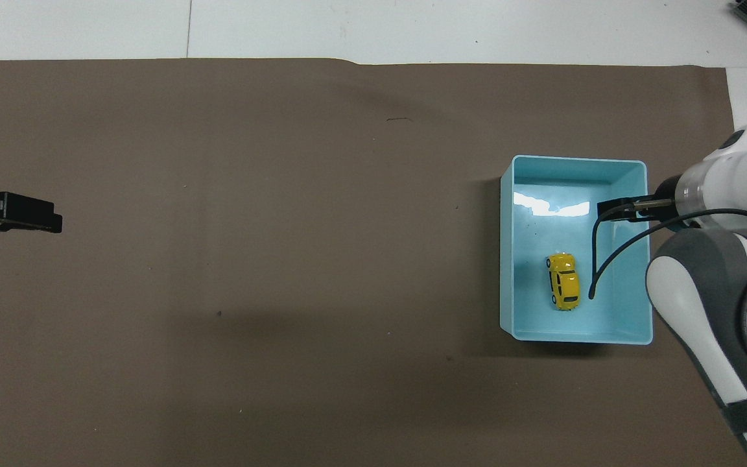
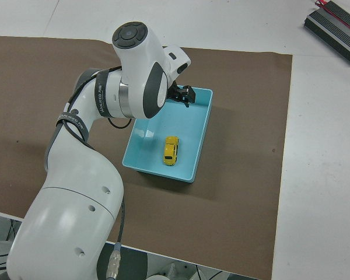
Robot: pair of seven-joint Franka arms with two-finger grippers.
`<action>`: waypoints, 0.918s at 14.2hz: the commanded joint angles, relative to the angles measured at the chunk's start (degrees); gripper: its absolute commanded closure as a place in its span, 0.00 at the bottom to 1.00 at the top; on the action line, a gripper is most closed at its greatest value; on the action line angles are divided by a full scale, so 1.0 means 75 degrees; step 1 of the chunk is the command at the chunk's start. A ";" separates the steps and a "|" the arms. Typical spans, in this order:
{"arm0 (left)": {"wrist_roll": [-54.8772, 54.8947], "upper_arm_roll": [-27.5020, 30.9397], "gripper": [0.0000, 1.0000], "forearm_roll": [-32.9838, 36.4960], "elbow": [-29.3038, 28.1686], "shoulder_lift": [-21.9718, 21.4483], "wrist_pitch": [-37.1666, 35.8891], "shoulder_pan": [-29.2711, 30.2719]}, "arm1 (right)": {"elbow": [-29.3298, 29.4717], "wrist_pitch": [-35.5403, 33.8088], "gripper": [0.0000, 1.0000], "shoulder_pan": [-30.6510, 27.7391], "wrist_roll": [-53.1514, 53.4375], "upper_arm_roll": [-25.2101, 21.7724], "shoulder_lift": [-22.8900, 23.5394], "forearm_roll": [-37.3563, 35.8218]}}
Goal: Wind up and store yellow beetle car
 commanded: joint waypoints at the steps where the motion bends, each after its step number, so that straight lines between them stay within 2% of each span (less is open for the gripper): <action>1: -0.0004 -0.0077 0.00 0.0148 -0.0071 -0.0115 -0.0036 0.0111 | 0.0152 -0.0170 0.00 -0.0135 -0.0184 0.0036 0.0054 -0.0044; 5: -0.0004 -0.0077 0.00 0.0148 -0.0071 -0.0115 -0.0036 0.0111 | 0.0550 -0.0661 0.00 -0.0193 -0.0172 0.0024 0.0054 -0.0044; 13: -0.0004 -0.0077 0.00 0.0148 -0.0071 -0.0115 -0.0036 0.0111 | 0.0586 -0.0697 0.00 -0.0299 -0.0195 0.0036 0.0054 -0.0056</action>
